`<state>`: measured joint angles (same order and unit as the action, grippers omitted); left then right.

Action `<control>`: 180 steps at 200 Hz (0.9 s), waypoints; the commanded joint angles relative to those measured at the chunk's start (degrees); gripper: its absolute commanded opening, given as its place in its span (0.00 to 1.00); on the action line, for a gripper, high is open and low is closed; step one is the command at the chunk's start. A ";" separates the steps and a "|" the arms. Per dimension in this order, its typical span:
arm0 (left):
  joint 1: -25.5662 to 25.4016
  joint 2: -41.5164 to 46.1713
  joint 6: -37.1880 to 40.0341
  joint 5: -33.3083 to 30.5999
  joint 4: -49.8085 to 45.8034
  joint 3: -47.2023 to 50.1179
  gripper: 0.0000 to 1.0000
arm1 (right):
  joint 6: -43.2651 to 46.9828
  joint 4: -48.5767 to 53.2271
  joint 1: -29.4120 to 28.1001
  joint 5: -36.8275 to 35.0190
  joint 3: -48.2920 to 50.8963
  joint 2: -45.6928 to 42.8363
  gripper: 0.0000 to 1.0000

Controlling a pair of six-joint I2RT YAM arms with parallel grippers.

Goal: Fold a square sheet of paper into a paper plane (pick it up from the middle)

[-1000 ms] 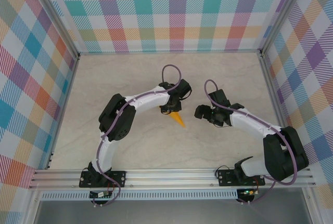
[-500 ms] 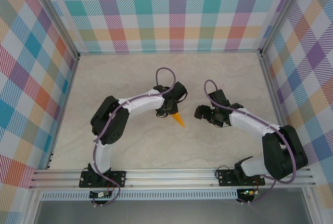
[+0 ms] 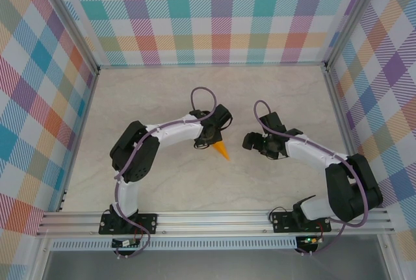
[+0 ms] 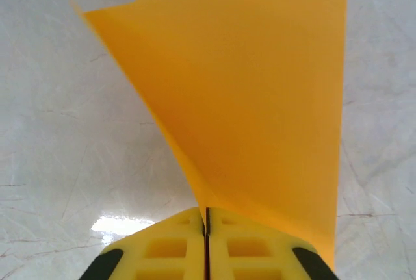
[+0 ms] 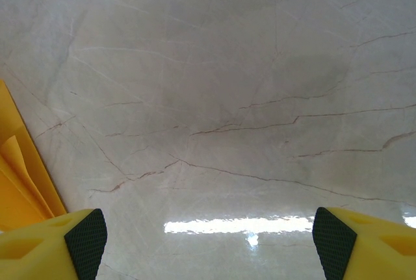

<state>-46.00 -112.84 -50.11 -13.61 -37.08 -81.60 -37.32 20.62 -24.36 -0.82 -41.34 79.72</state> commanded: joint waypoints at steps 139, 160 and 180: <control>6.51 12.61 10.30 28.12 40.90 21.47 0.00 | -2.52 -13.65 1.62 23.13 2.39 -7.79 0.80; 6.52 10.39 8.08 29.21 45.37 23.67 0.00 | -3.76 -16.06 1.42 26.39 2.40 -5.38 0.73; 7.12 8.92 6.10 30.56 49.76 26.17 0.00 | -4.43 -17.96 0.57 27.99 2.24 -3.35 0.67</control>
<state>-39.79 -102.08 -40.62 13.10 3.90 -58.15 -40.27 7.27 -22.96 22.02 -39.59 74.17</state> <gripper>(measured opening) 0.044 0.695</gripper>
